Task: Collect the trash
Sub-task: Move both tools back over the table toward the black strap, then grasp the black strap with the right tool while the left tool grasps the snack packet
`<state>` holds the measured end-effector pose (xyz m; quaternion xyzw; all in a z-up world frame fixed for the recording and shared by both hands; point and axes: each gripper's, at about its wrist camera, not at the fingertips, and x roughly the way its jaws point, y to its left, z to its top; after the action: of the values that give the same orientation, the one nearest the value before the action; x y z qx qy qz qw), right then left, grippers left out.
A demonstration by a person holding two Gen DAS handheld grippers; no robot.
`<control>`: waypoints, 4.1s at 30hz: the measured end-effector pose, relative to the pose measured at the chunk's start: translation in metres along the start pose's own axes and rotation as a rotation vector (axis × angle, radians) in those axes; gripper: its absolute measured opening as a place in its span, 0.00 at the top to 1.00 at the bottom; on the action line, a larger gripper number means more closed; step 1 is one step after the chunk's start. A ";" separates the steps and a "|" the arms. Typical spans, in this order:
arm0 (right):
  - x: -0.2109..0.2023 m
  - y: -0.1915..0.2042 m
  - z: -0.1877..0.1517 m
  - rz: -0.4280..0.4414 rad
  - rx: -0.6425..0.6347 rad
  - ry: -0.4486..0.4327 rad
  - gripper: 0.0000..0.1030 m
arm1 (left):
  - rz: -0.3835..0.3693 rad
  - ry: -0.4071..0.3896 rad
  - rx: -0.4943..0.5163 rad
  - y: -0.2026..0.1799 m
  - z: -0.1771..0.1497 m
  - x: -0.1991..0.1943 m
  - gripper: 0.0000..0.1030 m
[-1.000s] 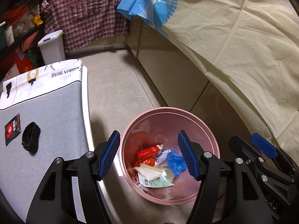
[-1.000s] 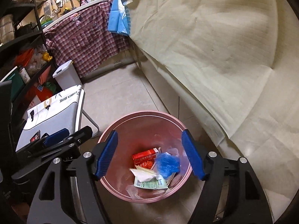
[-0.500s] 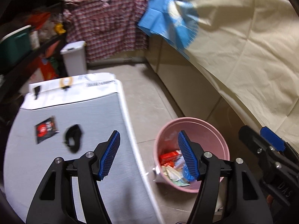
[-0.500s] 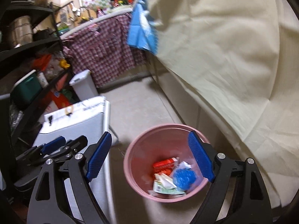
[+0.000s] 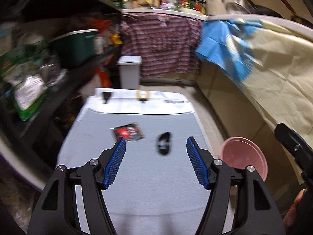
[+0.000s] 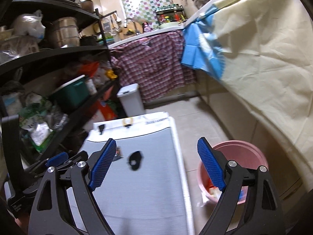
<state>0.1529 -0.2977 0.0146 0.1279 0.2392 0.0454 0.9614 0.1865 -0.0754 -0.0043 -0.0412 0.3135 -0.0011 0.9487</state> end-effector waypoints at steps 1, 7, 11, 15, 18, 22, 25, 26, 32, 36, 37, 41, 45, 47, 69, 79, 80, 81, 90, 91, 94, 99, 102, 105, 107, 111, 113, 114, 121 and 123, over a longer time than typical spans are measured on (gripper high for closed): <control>0.000 0.006 -0.002 0.010 0.003 0.001 0.19 | 0.010 -0.002 -0.012 0.009 -0.001 -0.003 0.38; 0.011 0.058 -0.019 0.064 -0.031 0.032 0.19 | 0.085 -0.006 -0.071 0.075 -0.014 -0.020 0.38; 0.022 0.090 -0.033 0.093 -0.076 0.063 0.19 | 0.128 -0.012 -0.101 0.113 -0.021 -0.029 0.38; 0.034 0.118 -0.046 0.114 -0.115 0.084 0.19 | 0.154 -0.013 -0.132 0.143 -0.025 -0.032 0.38; 0.044 0.132 -0.053 0.122 -0.136 0.099 0.19 | 0.176 -0.018 -0.162 0.164 -0.029 -0.031 0.38; 0.056 0.143 -0.061 0.113 -0.153 0.117 0.19 | 0.182 -0.020 -0.188 0.178 -0.034 -0.025 0.38; 0.065 0.151 -0.066 0.110 -0.168 0.134 0.19 | 0.191 -0.020 -0.186 0.183 -0.035 -0.019 0.38; 0.067 0.153 -0.067 0.110 -0.176 0.139 0.19 | 0.185 -0.019 -0.190 0.184 -0.035 -0.017 0.38; 0.083 0.159 -0.075 0.105 -0.193 0.159 0.19 | 0.192 -0.017 -0.178 0.189 -0.036 -0.004 0.38; 0.103 0.151 -0.080 0.070 -0.194 0.159 0.19 | 0.212 -0.010 -0.177 0.194 -0.038 0.010 0.38; 0.107 0.149 -0.081 0.062 -0.198 0.159 0.19 | 0.217 -0.011 -0.173 0.195 -0.037 0.013 0.38; 0.132 0.135 -0.083 0.015 -0.195 0.169 0.19 | 0.242 -0.029 -0.125 0.191 -0.037 0.027 0.38; 0.160 0.119 -0.085 -0.035 -0.173 0.192 0.19 | 0.268 -0.025 -0.090 0.186 -0.036 0.043 0.35; 0.172 0.112 -0.083 -0.055 -0.167 0.200 0.19 | 0.241 -0.013 -0.088 0.183 -0.035 0.050 0.35; 0.259 0.077 -0.092 -0.105 -0.094 0.319 0.20 | 0.189 0.062 -0.047 0.148 -0.036 0.120 0.35; 0.258 0.084 -0.099 -0.070 -0.182 0.327 0.93 | 0.147 0.071 -0.036 0.138 -0.030 0.143 0.35; 0.256 0.083 -0.098 -0.071 -0.186 0.319 0.93 | 0.140 0.071 -0.036 0.137 -0.029 0.145 0.35; 0.253 0.081 -0.096 -0.077 -0.187 0.306 0.93 | 0.128 0.068 -0.035 0.135 -0.027 0.149 0.35; 0.246 0.056 -0.093 -0.079 -0.176 0.315 0.93 | -0.020 0.105 0.021 0.090 -0.015 0.189 0.35; 0.246 0.053 -0.094 -0.077 -0.173 0.322 0.93 | -0.038 0.123 0.032 0.082 -0.014 0.197 0.35; 0.247 0.046 -0.094 -0.064 -0.160 0.335 0.93 | -0.073 0.160 0.064 0.063 -0.011 0.215 0.35; 0.246 0.039 -0.092 -0.039 -0.151 0.341 0.93 | -0.114 0.232 0.090 0.040 -0.008 0.241 0.35; 0.246 0.034 -0.091 -0.031 -0.145 0.341 0.93 | -0.117 0.262 0.092 0.033 -0.009 0.252 0.35; 0.244 0.030 -0.090 -0.026 -0.146 0.338 0.93 | -0.107 0.275 0.092 0.032 -0.012 0.258 0.35; 0.243 0.028 -0.091 -0.025 -0.142 0.338 0.93 | -0.097 0.268 0.097 0.032 -0.014 0.260 0.35; 0.243 0.023 -0.091 -0.024 -0.130 0.338 0.93 | -0.071 0.255 0.136 0.029 -0.017 0.261 0.35; 0.242 0.023 -0.091 -0.026 -0.127 0.338 0.93 | -0.061 0.255 0.155 0.028 -0.016 0.261 0.35; 0.242 0.022 -0.091 -0.026 -0.127 0.337 0.93 | -0.057 0.256 0.157 0.028 -0.016 0.261 0.35; 0.241 0.019 -0.089 -0.032 -0.124 0.333 0.93 | -0.056 0.239 0.126 0.041 -0.014 0.257 0.75; 0.241 0.018 -0.089 -0.033 -0.123 0.332 0.93 | -0.090 0.265 0.117 0.044 -0.016 0.259 1.00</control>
<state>0.3228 -0.2247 -0.1641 0.0556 0.3938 0.0644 0.9153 0.3840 -0.0404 -0.1741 0.0005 0.4333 -0.0674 0.8987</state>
